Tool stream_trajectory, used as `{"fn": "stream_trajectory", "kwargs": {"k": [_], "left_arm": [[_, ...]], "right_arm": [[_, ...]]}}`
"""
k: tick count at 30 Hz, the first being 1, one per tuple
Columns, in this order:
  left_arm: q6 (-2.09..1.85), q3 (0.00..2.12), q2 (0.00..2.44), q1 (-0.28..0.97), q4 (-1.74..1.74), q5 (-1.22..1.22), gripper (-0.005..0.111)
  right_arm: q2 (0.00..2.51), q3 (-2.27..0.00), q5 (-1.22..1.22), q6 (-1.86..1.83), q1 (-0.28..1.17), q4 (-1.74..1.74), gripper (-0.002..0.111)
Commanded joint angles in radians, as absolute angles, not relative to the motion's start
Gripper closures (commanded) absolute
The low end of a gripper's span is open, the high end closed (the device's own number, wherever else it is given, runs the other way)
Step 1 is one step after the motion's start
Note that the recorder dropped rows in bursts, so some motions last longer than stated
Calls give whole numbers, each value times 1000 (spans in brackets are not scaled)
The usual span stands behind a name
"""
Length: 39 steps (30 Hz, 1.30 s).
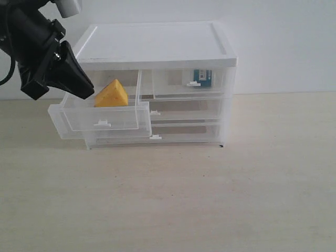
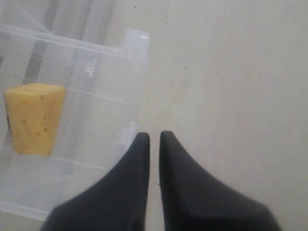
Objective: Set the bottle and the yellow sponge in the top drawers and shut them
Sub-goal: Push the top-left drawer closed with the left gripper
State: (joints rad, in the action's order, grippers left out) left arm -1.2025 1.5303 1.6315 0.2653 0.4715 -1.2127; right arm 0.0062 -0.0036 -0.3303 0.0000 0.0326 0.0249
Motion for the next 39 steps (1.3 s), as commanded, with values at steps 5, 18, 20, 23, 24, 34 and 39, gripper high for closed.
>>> {"fn": "stream_trajectory", "kwargs": {"k": [5,18,20,23,24,34,39], "left_arm": [[-1200,1441,1635,266,459,-1221,97],[-1188,1397,1692,266,451,-1110,97],[-1188,1397,1708,266,451,-1099,97],[-1188,1397,1720,266,451,-1048,97],[-1185,1397,1719,266,451,-1022,97],[-1175,1397,1719,266,458,-815,97],[-1175,1397,1719,266,479,-717,97]], "right_arm": [[0,0,-322,0,30,21,107],[0,0,-322,0,30,21,107],[0,0,-322,0,30,21,107],[0,0,-322,0,30,21,107],[0,0,-322,0,30,21,107],[0,0,-322,0,30,21,107],[0,0,-322,0,30,21,107]]}}
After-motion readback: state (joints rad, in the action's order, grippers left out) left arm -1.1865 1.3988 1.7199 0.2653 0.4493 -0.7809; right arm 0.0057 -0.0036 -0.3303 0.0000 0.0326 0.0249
